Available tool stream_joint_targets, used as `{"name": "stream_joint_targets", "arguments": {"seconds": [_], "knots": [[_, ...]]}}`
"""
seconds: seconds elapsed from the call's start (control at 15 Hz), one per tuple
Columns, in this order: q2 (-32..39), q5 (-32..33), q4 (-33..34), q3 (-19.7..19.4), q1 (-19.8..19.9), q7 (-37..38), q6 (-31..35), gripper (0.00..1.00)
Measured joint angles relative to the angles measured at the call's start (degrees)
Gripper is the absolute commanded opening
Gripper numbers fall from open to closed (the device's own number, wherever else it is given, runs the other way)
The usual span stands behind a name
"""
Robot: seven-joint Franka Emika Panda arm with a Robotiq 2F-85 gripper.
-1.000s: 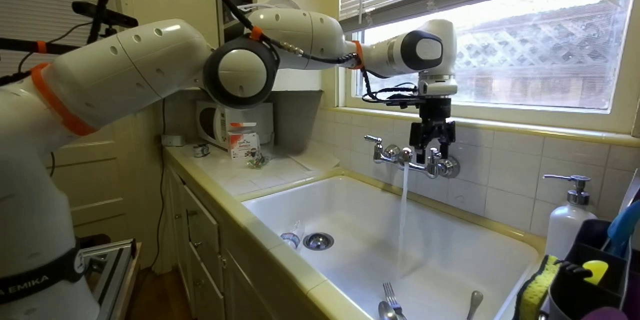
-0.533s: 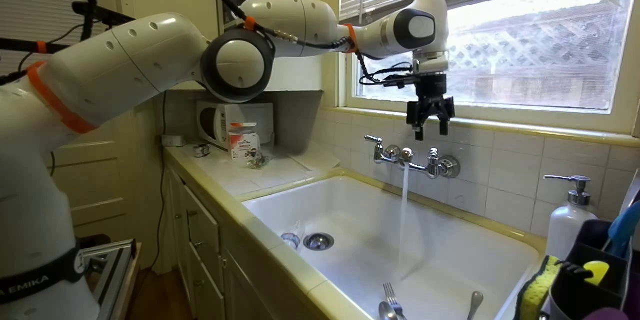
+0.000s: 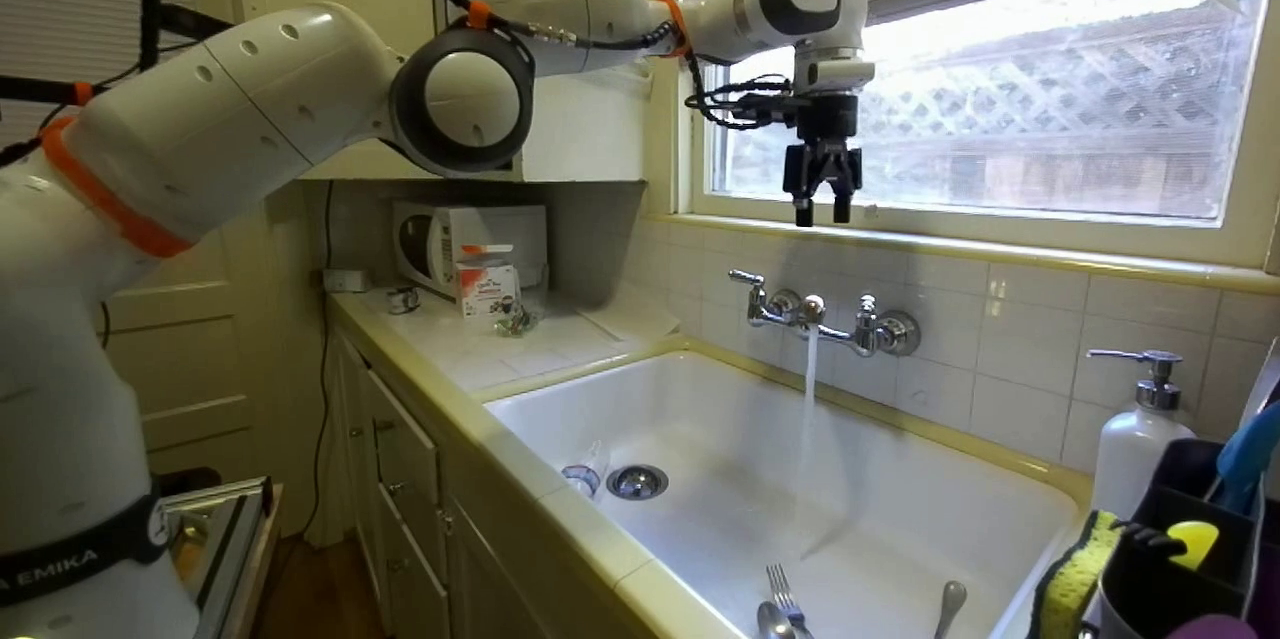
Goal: Move the faucet spout to the right and open the tap
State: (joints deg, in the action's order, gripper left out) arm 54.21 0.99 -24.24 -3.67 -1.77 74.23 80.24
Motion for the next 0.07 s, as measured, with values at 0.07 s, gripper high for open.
{"name": "stream_joint_targets", "arguments": {"seconds": [0.07], "knots": [[-0.6, 0.9, 0.0, -0.3, -0.1, -2.8, -1.8, 1.0]]}}
